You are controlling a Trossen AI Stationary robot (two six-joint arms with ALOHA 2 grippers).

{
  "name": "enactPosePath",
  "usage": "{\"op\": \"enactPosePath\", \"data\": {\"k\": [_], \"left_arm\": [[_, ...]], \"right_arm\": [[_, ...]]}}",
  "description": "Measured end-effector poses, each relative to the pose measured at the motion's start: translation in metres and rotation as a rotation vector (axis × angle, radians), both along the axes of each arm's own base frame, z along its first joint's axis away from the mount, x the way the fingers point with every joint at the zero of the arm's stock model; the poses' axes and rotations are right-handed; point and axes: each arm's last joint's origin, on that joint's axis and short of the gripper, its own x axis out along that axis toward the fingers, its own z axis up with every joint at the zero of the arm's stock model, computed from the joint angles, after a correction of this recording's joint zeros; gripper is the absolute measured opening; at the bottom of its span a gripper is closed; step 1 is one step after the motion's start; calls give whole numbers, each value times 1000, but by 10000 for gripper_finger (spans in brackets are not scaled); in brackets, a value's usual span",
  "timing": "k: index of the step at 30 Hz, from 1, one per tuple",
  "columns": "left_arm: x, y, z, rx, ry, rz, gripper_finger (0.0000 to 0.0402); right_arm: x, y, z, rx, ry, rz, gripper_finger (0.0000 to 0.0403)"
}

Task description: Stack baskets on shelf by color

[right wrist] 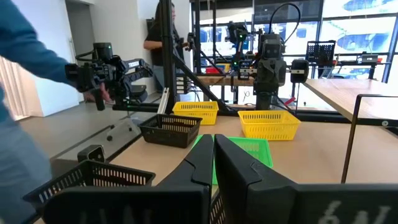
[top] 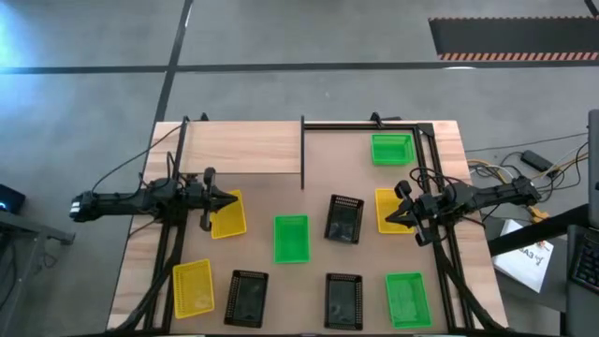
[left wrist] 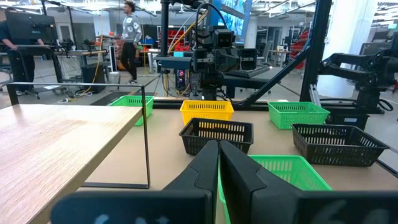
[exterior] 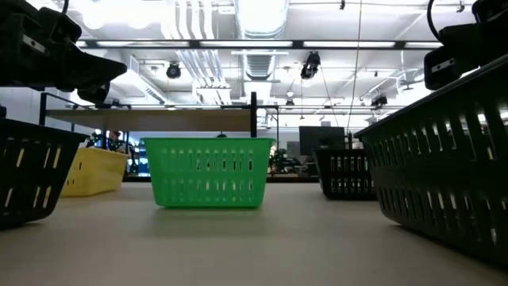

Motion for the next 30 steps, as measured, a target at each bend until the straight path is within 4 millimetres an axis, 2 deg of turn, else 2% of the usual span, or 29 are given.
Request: {"op": "enactPosePath", "data": {"k": [5, 9, 13, 17, 26, 30], "left_arm": [[0, 0, 4, -16, -39, 0, 0], [-1, 0, 17, -244, -183, -30, 0], [-3, -1, 31, -336, -302, -79, 0], [0, -1, 48, -458, -213, -89, 0], [12, -2, 81, -484, 327, 27, 0], [25, -4, 95, -467, 463, 44, 0]], "right_arm": [[0, 0, 0, 0, 0, 0, 9], [0, 0, 0, 0, 0, 0, 9], [0, 0, 0, 0, 0, 0, 9], [0, 0, 0, 0, 0, 0, 9], [0, 0, 0, 0, 0, 0, 9], [0, 0, 0, 0, 0, 0, 9]]}}
